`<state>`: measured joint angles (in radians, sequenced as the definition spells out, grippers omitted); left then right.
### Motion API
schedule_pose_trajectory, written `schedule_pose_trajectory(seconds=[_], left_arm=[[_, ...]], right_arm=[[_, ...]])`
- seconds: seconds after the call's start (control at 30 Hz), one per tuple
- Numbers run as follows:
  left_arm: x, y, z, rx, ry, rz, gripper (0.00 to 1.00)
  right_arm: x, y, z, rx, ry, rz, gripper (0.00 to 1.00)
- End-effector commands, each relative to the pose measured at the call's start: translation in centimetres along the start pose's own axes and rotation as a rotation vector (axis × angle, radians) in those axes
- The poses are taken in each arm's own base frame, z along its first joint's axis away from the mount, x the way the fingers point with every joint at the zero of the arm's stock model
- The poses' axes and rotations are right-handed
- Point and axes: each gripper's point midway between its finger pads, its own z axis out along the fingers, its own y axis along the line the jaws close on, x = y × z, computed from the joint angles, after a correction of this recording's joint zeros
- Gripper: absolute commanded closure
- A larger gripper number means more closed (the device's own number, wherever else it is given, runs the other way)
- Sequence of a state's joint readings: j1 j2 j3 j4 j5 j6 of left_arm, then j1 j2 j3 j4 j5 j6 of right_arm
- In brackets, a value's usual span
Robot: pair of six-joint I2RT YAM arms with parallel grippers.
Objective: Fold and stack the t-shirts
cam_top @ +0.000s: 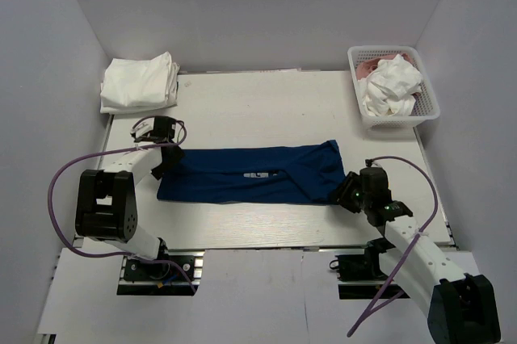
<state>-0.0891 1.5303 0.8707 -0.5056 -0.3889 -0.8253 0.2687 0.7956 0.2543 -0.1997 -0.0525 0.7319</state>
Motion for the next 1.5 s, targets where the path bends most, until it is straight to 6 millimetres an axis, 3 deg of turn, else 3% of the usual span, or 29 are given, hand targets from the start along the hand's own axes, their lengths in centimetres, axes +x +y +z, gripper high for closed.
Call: schedule_pose_trajectory(seconds=[0.0,0.03,0.13,0.17,0.2,0.23,0.27,0.33,0.37,0.4,0.5,0.57,0.6,0.63,0.73,0.77,0.83,1.1,1.23,1.37,1.47], left_arm=[[0.1,1.0,-1.0,-0.048,0.014,-0.025,0.18],[0.2,1.6,-1.0,-0.073,0.015,-0.027,0.06],[-1.0,1.1,-1.9,-0.055,-0.016,-0.051,0.0],[-1.5,0.4,-2.5,-0.023,-0.019,-0.063,0.0],[-1.6,0.0,-2.7,-0.001,-0.022,-0.07,0.0],[-2.1,-0.8,-3.0,0.042,-0.035,-0.07,0.0],[-2.3,-1.7,-3.4,0.091,-0.028,-0.069,0.0],[-2.4,-2.8,-3.6,0.145,-0.024,-0.058,0.0],[-2.6,-3.9,-3.8,0.197,-0.022,-0.055,0.0],[-2.6,-4.3,-3.9,0.219,-0.019,-0.058,0.0],[-2.2,-5.8,-3.3,0.279,0.004,-0.035,0.0],[-1.9,-6.9,-2.9,0.308,0.014,-0.028,0.0],[-1.7,-7.0,-2.5,0.304,0.018,-0.026,0.0],[-0.9,-6.9,-1.7,0.291,0.049,-0.016,0.0],[-0.3,-6.9,-0.6,0.277,0.062,-0.001,0.0],[0.0,-6.5,0.1,0.248,0.062,0.003,0.0],[0.3,-5.8,0.8,0.207,0.065,0.011,0.0],[2.6,-3.8,2.8,0.112,0.117,0.025,0.0],[2.9,-3.1,3.3,0.073,0.117,0.025,0.0],[3.0,-3.2,3.3,0.08,0.125,0.025,0.0],[3.0,-3.2,3.3,0.08,0.125,0.025,0.0]], right_arm=[[-3.3,2.0,-0.9,-0.045,-0.117,-0.031,0.57],[-4.0,2.6,-1.3,-0.051,-0.129,-0.048,0.55],[-6.3,3.4,-2.0,-0.038,-0.196,-0.122,0.43],[-7.7,4.5,-2.4,-0.059,-0.227,-0.158,0.33],[-8.2,5.1,-2.5,-0.073,-0.24,-0.17,0.13],[-8.5,5.4,-2.5,-0.078,-0.244,-0.184,0.1],[-10.2,7.1,-3.2,-0.121,-0.294,-0.192,0.1],[-10.7,7.3,-2.3,-0.102,-0.276,-0.229,0.1],[-12.4,8.6,-2.4,-0.109,-0.301,-0.242,0.1],[-12.3,8.0,-1.4,-0.064,-0.267,-0.266,0.1],[-14.7,7.5,0.1,0.071,-0.249,-0.355,0.1],[-14.8,5.6,1.8,0.189,-0.203,-0.383,0.1],[-16.6,6.4,1.6,0.214,-0.233,-0.409,0.14],[-15.4,4.6,3.4,0.287,-0.148,-0.434,0.19],[-16.1,3.8,4.9,0.37,-0.111,-0.493,0.37],[-16.4,3.6,5.1,0.386,-0.112,-0.503,0.5],[-16.2,2.8,5.7,0.427,-0.091,-0.516,0.59],[-16.0,3.6,7.0,0.394,-0.075,-0.541,0.55],[-15.9,5.0,7.5,0.323,-0.073,-0.582,0.55],[-15.4,6.9,9.3,0.209,-0.073,-0.636,0.55],[-14.7,6.3,10.6,0.222,-0.046,-0.611,0.59]])
